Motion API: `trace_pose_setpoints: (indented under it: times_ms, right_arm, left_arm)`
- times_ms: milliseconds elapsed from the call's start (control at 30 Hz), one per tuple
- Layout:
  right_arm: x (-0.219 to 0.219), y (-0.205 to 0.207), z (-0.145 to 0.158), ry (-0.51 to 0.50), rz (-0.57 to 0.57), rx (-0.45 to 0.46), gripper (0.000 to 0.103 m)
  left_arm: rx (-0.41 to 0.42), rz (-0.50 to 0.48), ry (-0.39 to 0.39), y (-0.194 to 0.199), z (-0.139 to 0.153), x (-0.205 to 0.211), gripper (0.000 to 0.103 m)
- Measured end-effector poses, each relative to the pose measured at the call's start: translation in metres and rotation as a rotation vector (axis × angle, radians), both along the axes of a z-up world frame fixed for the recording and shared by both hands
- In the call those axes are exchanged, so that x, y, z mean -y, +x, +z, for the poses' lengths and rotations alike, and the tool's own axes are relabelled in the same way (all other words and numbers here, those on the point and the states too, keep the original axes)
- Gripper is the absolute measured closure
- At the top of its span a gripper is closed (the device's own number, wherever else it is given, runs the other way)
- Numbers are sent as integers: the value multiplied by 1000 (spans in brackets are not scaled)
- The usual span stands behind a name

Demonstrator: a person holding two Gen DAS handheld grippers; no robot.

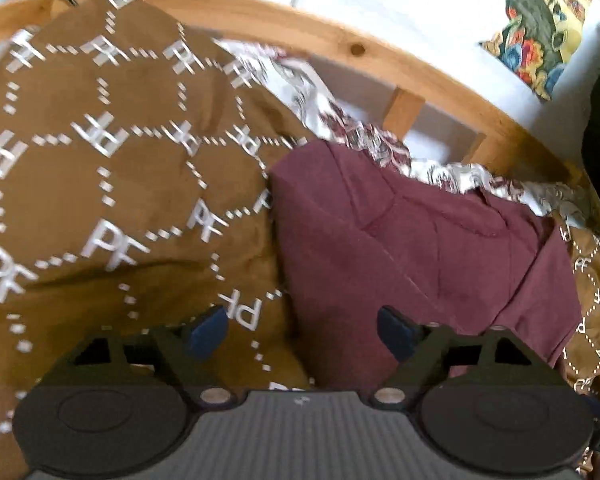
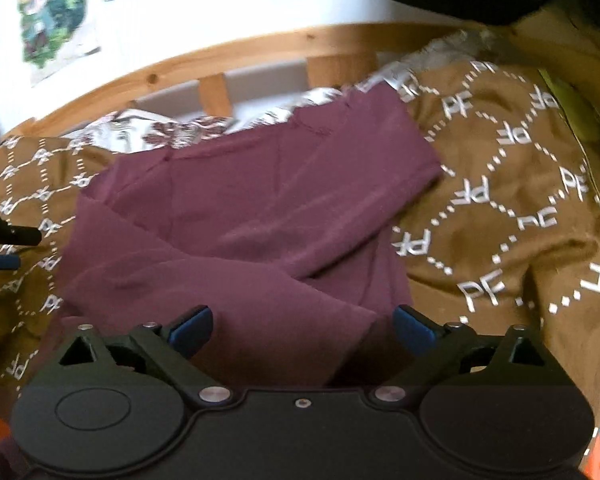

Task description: Fold small clothes

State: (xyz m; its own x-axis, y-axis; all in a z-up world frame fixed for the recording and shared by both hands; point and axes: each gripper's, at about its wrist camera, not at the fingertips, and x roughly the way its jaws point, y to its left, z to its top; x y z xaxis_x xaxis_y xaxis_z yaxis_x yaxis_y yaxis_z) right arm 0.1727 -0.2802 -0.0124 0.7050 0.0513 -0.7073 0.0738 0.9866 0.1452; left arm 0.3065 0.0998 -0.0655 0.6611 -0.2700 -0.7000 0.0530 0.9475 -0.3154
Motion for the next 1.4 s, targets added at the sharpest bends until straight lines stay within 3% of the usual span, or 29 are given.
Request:
trace_pose_setpoints:
  times_ms: [133, 267, 367, 433, 533, 667, 800, 900, 1067, 1200, 1300, 1333, 1400]
  right_arm:
    - [11, 3, -7, 44, -41, -34, 12]
    - [13, 6, -11, 66, -45, -51, 13]
    - [10, 8, -12, 64, -33, -50, 13]
    - [7, 9, -12, 65, -24, -51, 13]
    - [4, 9, -12, 43, -14, -50, 16]
    - [4, 10, -12, 23, -7, -55, 41]
    - [5, 10, -14, 40, -5, -72, 51]
    - [2, 12, -16, 10, 7, -84, 65]
    - [-1, 11, -18, -53, 15, -107, 91]
    - [4, 11, -17, -43, 3, -112, 94]
    - [3, 10, -16, -33, 7, -108, 93]
    - [4, 9, -16, -16, 5, -109, 90]
    - [6, 10, -16, 23, -4, -110, 77]
  left_arm:
    - [-83, -41, -35, 9, -22, 7, 45]
    - [-123, -34, -74, 13, -31, 5, 58]
    - [-137, -27, -107, 15, -34, 3, 78]
    - [-140, -7, -127, 15, -36, 1, 97]
    - [-122, 45, -161, 9, -34, -3, 100]
    - [-59, 107, -90, 1, -16, -3, 101]
    - [-76, 142, -1, 2, -12, -3, 101]
    - [-137, 145, 15, 8, -25, -2, 101]
    - [-127, 135, 8, 7, -23, 0, 98]
    - [-106, 140, -14, 3, -19, -5, 87]
    - [-47, 134, 3, 1, -10, -5, 56]
    - [-19, 130, 15, 1, -7, -3, 51]
    - [16, 103, 43, 3, -1, 2, 51]
